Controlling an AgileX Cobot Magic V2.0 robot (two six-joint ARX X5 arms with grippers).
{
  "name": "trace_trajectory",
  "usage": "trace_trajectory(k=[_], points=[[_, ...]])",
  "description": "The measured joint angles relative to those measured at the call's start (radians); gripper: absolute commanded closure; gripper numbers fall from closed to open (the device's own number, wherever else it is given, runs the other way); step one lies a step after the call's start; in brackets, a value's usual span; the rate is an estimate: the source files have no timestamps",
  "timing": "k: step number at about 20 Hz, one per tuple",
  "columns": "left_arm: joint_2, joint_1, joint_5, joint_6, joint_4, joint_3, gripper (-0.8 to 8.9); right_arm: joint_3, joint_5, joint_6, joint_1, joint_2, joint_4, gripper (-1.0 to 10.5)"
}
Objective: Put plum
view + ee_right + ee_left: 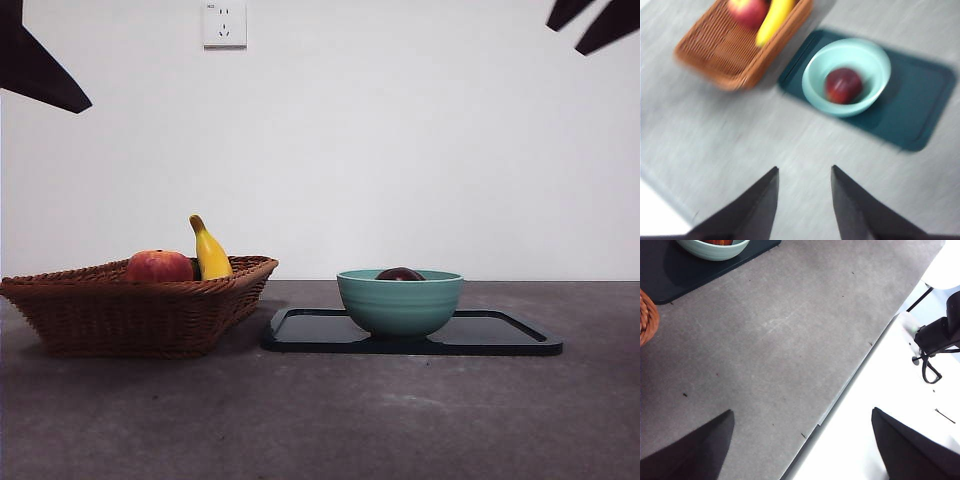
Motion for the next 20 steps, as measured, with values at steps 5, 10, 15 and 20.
trace_trajectory(k=[5,10,15,20], points=[[0.0,0.0,0.0,0.0,0.0,0.0,3.77,-0.137,-0.095,0.0,0.026,-0.115,-0.003,7.8],[0.0,0.0,0.0,0.0,0.0,0.0,3.78,-0.151,-0.109,0.0,0.03,-0.126,-0.014,7.8],[0.0,0.0,0.0,0.0,0.0,0.0,3.77,-0.151,-0.109,0.0,0.03,-0.126,-0.014,7.8],[0.0,0.0,0.0,0.0,0.0,0.0,3.78,-0.151,-0.11,0.0,0.03,-0.126,-0.014,7.8]])
